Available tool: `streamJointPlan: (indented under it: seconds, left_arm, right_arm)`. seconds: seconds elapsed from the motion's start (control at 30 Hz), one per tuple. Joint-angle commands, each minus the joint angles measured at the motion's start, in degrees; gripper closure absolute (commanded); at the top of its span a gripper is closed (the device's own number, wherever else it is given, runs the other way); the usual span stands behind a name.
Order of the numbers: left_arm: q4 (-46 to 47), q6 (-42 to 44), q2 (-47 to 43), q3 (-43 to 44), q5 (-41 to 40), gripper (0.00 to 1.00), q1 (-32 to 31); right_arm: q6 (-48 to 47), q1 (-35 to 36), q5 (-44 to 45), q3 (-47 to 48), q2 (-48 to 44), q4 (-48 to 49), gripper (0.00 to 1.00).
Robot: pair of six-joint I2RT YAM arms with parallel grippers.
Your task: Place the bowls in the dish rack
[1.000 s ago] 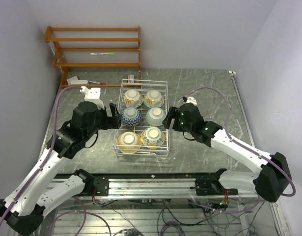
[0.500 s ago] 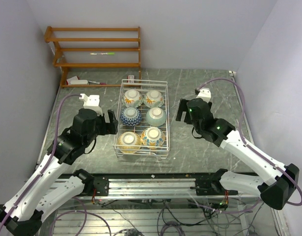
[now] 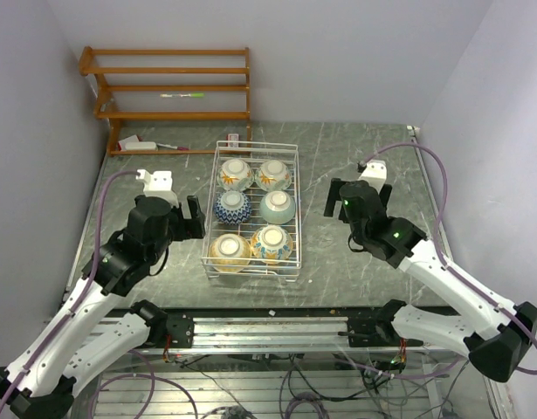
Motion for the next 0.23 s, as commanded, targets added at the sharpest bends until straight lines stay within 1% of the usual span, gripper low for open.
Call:
streamJointPlan:
  seconds: [0.0, 0.2]
  left_arm:
    - [1.09, -0.3, -0.69, -0.37, -2.21, 0.01, -0.21]
    - [0.74, -0.22, -1.27, -0.55, -3.05, 0.01, -0.21]
  right_arm:
    - [-0.97, -0.12, 2.53, -1.47, -1.16, 2.17, 0.08]
    - [-0.53, -0.11, 3.24, -2.99, -0.92, 2.8, 0.08]
